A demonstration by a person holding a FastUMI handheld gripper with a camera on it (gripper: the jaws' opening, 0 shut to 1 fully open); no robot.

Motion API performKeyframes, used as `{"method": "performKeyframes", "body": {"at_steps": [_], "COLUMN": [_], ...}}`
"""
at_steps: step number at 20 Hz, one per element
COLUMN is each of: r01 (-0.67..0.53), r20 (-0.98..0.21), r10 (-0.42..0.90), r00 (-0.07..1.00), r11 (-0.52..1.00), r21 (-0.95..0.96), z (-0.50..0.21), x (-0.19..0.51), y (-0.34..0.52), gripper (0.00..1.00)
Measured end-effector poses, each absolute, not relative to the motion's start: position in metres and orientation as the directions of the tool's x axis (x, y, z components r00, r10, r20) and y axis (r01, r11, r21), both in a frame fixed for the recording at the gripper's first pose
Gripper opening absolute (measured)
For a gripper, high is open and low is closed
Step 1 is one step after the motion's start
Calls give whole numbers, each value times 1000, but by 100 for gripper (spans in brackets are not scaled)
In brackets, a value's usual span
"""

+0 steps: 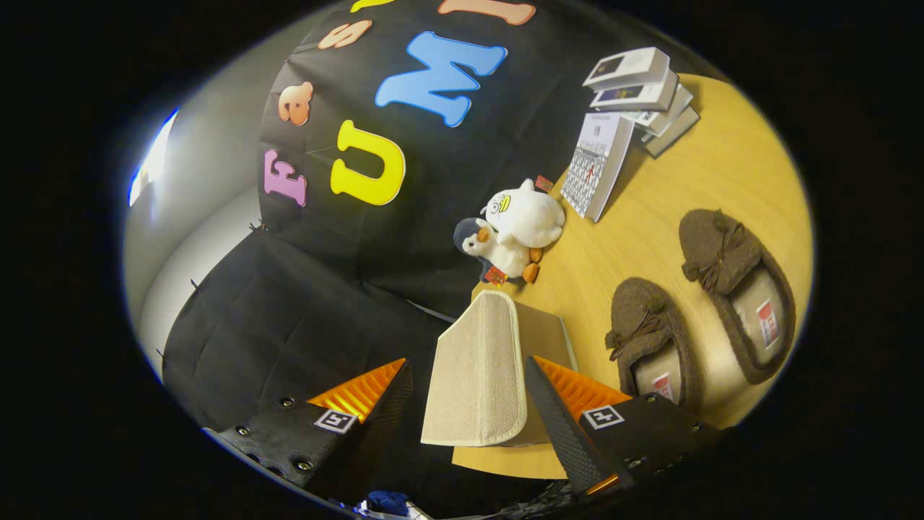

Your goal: Open the storage box then place both shoes into the box .Put the left shoe in first, then the right shoe, with the right side of both shoes facing outward in a uniform manner.

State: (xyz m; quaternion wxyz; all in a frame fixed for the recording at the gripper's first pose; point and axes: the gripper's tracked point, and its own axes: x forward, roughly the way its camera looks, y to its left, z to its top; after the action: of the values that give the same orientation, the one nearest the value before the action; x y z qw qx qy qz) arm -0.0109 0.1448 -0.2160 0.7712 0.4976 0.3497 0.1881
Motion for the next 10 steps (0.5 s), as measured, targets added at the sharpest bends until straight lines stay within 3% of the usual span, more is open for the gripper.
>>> {"method": "performKeyframes", "body": {"at_steps": [10], "r01": [212], "r20": [-318], "r10": [731], "r00": [604], "r11": [237], "r21": [948], "z": [-257], "x": [-20], "y": [180], "gripper": [98]}}
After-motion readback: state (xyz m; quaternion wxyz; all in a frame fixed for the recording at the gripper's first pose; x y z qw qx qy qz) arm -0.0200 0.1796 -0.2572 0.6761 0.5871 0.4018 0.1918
